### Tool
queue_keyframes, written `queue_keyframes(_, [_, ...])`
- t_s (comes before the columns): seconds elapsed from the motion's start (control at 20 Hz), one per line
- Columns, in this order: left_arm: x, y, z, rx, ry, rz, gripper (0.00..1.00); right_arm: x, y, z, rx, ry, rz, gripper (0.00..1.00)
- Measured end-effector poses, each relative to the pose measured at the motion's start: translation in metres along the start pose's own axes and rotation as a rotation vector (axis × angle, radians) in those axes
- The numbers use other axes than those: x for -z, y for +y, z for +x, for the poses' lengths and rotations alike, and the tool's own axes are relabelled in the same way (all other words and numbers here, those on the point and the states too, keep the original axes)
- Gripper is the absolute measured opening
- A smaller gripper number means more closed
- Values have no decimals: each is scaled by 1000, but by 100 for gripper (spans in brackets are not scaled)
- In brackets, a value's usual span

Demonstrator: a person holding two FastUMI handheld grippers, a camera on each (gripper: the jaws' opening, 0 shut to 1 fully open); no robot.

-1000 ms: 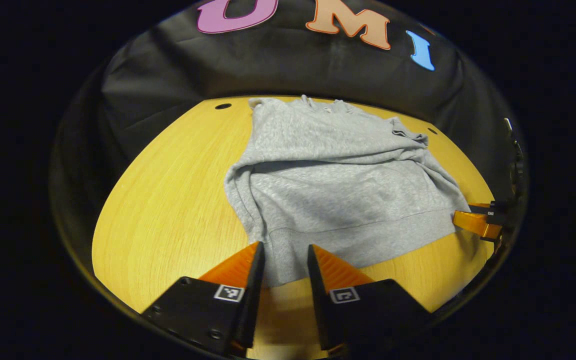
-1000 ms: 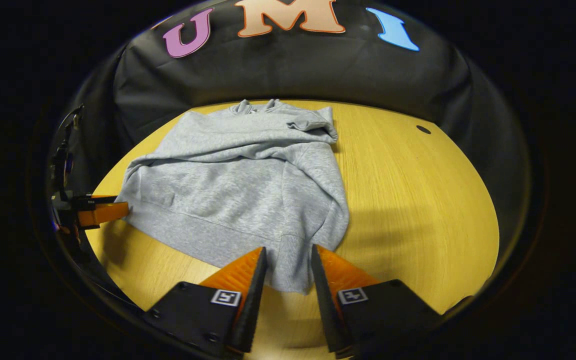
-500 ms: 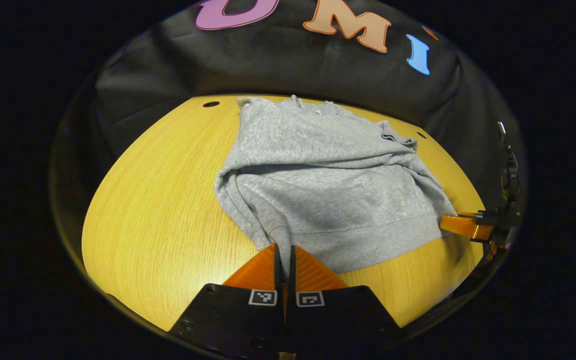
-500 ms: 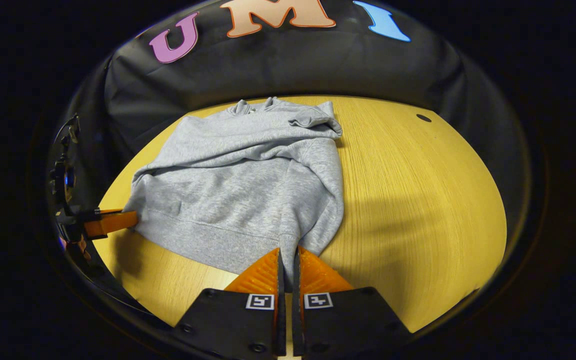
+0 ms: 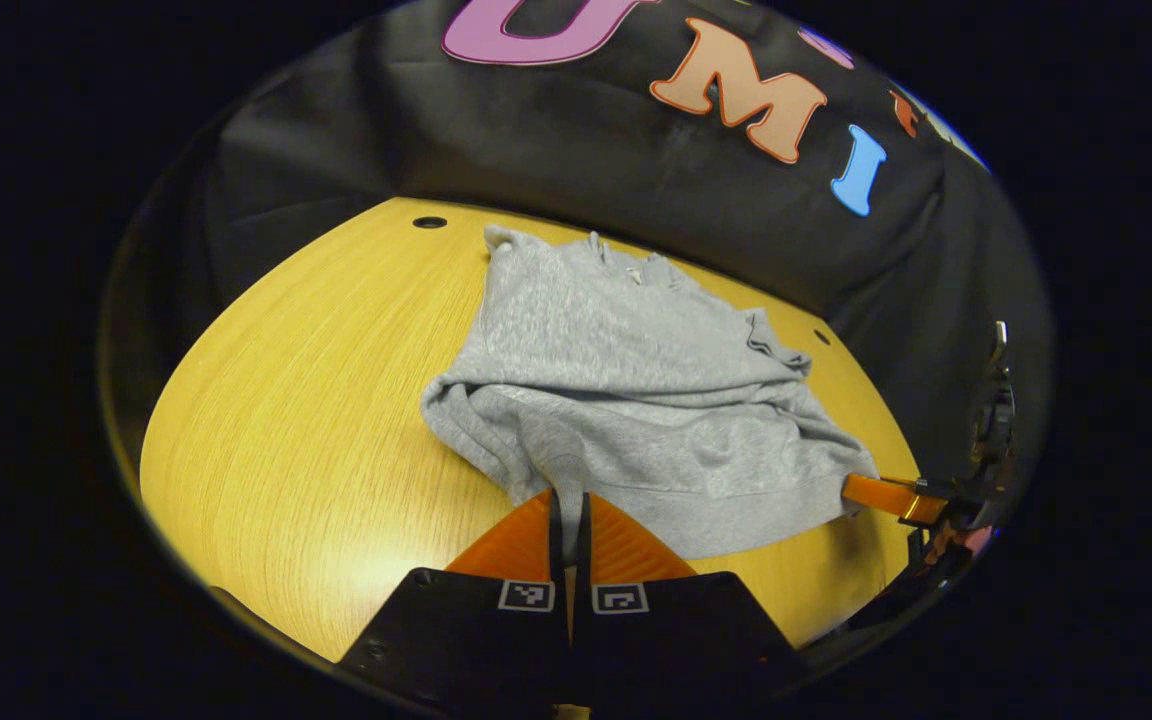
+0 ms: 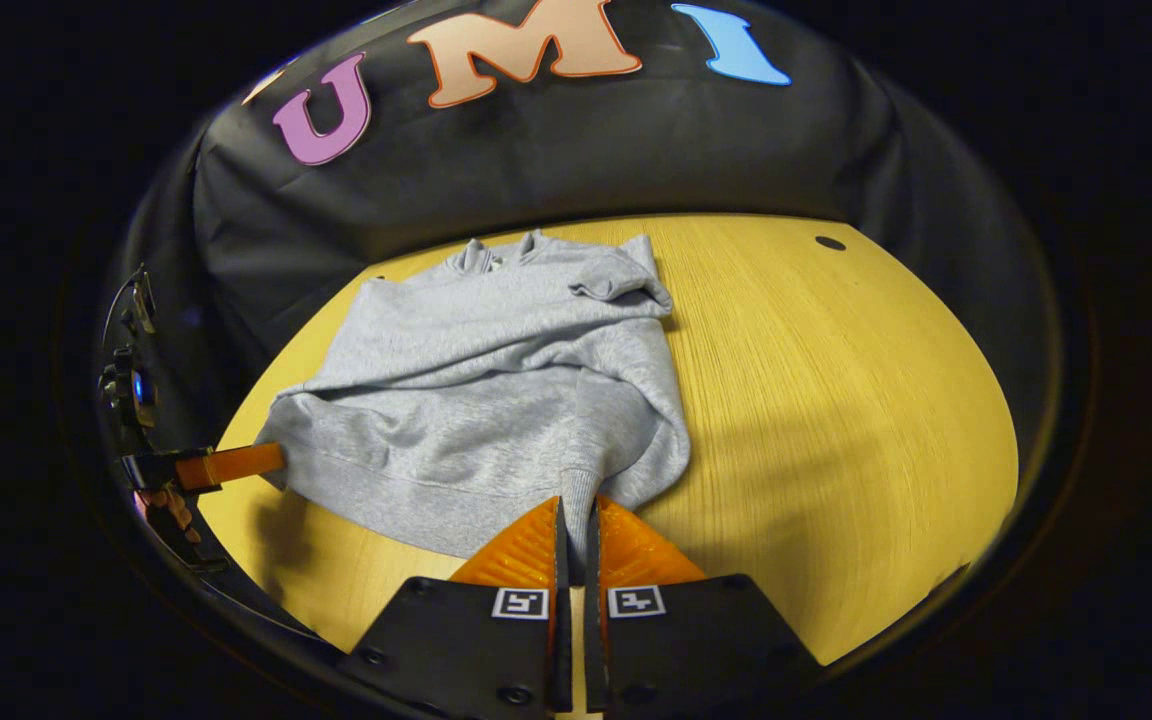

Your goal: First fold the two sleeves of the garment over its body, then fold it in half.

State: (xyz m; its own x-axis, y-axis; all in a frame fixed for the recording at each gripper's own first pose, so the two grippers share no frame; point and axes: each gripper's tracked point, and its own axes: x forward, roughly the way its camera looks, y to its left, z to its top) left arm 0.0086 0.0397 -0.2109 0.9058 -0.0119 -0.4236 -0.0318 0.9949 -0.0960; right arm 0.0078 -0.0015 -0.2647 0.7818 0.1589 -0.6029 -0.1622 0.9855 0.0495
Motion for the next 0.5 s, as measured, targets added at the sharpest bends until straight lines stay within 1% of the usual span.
queue_keyframes(0.35, [-70,-8,3,47,-127,-86,0,-71,3,3,6,-133,35,7])
queue_keyframes(0.5, [-96,-8,15,54,-160,-83,0,-101,4,16,-3,-171,33,7])
